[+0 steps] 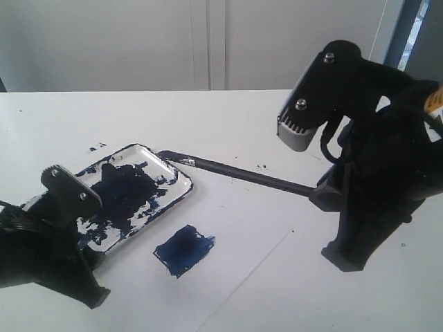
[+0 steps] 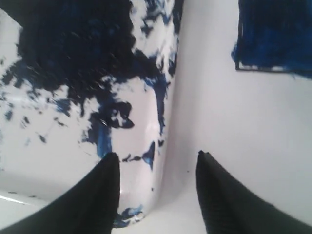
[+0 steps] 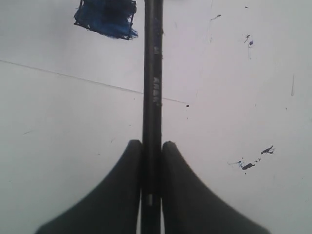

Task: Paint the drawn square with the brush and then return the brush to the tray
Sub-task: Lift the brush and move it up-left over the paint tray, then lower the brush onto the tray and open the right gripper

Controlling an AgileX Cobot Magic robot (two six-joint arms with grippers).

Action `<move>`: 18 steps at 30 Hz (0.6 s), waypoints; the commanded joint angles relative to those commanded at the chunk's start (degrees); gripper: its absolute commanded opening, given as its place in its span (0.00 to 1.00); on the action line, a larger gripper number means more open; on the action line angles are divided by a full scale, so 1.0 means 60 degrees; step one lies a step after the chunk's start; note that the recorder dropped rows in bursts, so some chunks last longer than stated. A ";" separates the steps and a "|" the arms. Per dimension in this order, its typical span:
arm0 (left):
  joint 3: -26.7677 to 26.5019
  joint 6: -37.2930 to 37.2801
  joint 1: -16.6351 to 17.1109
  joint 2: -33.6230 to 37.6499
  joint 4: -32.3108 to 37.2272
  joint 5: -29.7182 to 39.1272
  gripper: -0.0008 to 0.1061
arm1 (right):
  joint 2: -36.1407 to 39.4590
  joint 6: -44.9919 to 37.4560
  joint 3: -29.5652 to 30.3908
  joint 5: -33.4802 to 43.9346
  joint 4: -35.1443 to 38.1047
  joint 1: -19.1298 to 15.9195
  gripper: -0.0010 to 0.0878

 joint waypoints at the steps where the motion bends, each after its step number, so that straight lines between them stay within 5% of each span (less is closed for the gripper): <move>1: 0.0000 -0.0071 0.0000 -0.0236 0.0000 0.0020 0.51 | 0.0063 0.0000 0.0000 0.0047 0.0000 0.0000 0.01; 8: 0.0000 -0.0517 0.0000 -0.1794 0.0000 0.0749 0.50 | 0.1028 0.0000 0.0000 -0.1270 0.0000 0.0000 0.01; 18: 0.0000 0.0336 0.0000 -0.3488 0.0000 -0.0716 0.47 | 0.4257 -0.0020 0.0000 -0.4439 0.0905 0.0224 0.01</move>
